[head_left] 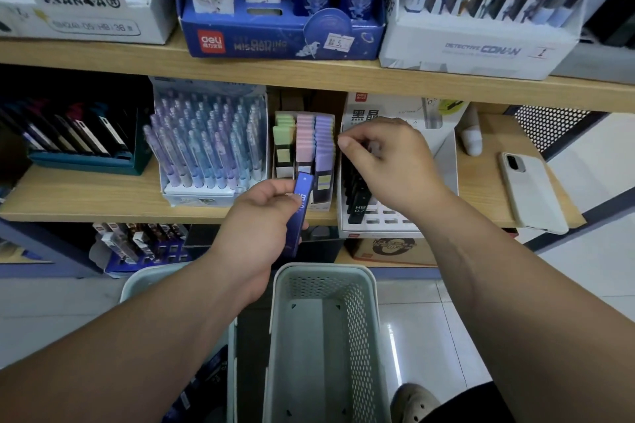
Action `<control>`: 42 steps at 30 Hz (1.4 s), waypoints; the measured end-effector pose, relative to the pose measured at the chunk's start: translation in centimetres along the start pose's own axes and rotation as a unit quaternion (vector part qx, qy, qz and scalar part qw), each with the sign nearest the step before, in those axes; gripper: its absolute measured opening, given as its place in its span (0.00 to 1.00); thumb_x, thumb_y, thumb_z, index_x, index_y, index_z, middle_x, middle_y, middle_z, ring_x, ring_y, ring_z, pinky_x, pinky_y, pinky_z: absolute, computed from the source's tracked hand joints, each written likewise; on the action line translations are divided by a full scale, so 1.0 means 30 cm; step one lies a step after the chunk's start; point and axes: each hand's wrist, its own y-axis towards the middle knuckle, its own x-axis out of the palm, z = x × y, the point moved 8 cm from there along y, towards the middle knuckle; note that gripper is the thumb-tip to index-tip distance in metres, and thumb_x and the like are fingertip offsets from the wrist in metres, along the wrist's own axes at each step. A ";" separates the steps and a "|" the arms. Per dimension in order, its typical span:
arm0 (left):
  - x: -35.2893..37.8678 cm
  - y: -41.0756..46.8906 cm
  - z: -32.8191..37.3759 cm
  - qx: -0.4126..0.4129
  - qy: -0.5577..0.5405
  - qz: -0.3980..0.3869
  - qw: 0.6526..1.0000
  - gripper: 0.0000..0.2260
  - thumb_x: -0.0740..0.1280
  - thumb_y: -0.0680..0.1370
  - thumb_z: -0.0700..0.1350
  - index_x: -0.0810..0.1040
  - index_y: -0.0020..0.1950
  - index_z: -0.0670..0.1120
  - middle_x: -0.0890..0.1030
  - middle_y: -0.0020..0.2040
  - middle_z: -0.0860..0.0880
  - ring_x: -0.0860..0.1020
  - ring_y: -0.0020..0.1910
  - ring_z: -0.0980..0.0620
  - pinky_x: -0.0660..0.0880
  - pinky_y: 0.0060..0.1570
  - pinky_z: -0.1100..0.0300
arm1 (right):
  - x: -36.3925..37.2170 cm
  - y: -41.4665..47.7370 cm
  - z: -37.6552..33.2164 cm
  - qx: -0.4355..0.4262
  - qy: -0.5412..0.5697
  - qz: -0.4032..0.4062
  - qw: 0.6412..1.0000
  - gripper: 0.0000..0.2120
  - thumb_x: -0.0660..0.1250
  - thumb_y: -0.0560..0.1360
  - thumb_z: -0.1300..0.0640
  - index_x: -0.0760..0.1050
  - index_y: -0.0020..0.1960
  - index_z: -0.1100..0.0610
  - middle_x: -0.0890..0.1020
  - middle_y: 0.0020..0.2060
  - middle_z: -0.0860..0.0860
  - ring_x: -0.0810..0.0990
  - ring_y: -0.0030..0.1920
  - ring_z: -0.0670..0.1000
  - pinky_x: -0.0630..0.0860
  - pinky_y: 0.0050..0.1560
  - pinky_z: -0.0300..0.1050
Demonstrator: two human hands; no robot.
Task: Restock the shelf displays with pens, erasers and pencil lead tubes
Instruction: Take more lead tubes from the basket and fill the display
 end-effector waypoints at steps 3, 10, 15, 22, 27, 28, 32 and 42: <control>0.068 -0.008 0.041 0.043 0.022 -0.032 0.998 0.08 0.64 0.82 0.40 0.82 0.54 0.50 0.82 0.37 0.50 0.77 0.35 0.50 0.73 0.39 0.51 | -0.007 -0.031 -0.005 0.068 0.176 -0.089 0.978 0.04 0.74 0.75 0.53 0.85 0.47 0.53 0.87 0.42 0.48 0.83 0.45 0.51 0.79 0.49 0.46; 0.223 -0.009 0.090 0.121 0.045 -0.043 0.991 0.05 0.68 0.80 0.41 0.83 0.51 0.49 0.82 0.38 0.51 0.75 0.33 0.55 0.72 0.32 0.61 | -0.124 -0.087 0.065 0.105 0.266 -0.071 0.955 0.08 0.74 0.73 0.69 0.82 0.47 0.57 0.84 0.38 0.57 0.82 0.37 0.50 0.81 0.42 0.41; 0.139 0.064 -0.065 0.053 0.107 0.096 0.988 0.09 0.64 0.78 0.39 0.81 0.44 0.50 0.81 0.39 0.50 0.81 0.40 0.45 0.75 0.40 0.57 | -0.274 -0.100 0.168 0.110 0.218 0.000 0.970 0.08 0.72 0.75 0.68 0.81 0.47 0.56 0.83 0.39 0.55 0.83 0.35 0.46 0.76 0.36 0.34; 0.174 0.080 -0.192 -0.028 0.141 0.039 0.989 0.07 0.71 0.79 0.45 0.80 0.55 0.46 0.83 0.45 0.46 0.83 0.38 0.46 0.80 0.36 0.56 | -0.289 -0.113 0.286 0.105 0.082 0.050 0.990 0.08 0.75 0.74 0.56 0.81 0.43 0.43 0.83 0.40 0.45 0.80 0.40 0.45 0.82 0.48 0.51; 0.193 0.090 -0.194 -0.022 0.126 0.044 0.991 0.05 0.70 0.80 0.43 0.76 0.46 0.51 0.82 0.46 0.47 0.84 0.40 0.45 0.82 0.37 0.55 | -0.212 -0.122 0.263 0.084 0.067 0.013 0.994 0.06 0.73 0.76 0.62 0.82 0.47 0.51 0.81 0.40 0.45 0.76 0.37 0.43 0.73 0.37 0.30; 0.196 0.091 -0.194 -0.020 0.124 0.043 0.991 0.06 0.70 0.80 0.43 0.76 0.46 0.52 0.82 0.47 0.47 0.84 0.39 0.45 0.82 0.37 0.55 | -0.197 -0.123 0.263 0.080 0.066 0.007 0.995 0.06 0.73 0.76 0.62 0.82 0.48 0.52 0.81 0.40 0.46 0.77 0.37 0.43 0.72 0.37 0.29; 0.194 0.099 -0.199 -0.018 0.113 0.042 0.992 0.04 0.70 0.80 0.42 0.76 0.49 0.50 0.82 0.46 0.47 0.84 0.39 0.47 0.82 0.38 0.55 | -0.172 -0.116 0.263 0.051 0.044 0.008 0.998 0.09 0.72 0.76 0.62 0.80 0.47 0.48 0.80 0.39 0.43 0.78 0.38 0.45 0.73 0.39 0.34; 0.191 0.109 -0.219 -0.027 0.060 0.037 0.997 0.04 0.70 0.79 0.40 0.77 0.50 0.47 0.83 0.47 0.45 0.85 0.42 0.46 0.82 0.44 0.55 | -0.162 -0.115 0.245 0.023 0.009 0.011 1.000 0.06 0.73 0.76 0.61 0.82 0.50 0.51 0.81 0.40 0.43 0.79 0.38 0.47 0.72 0.39 0.31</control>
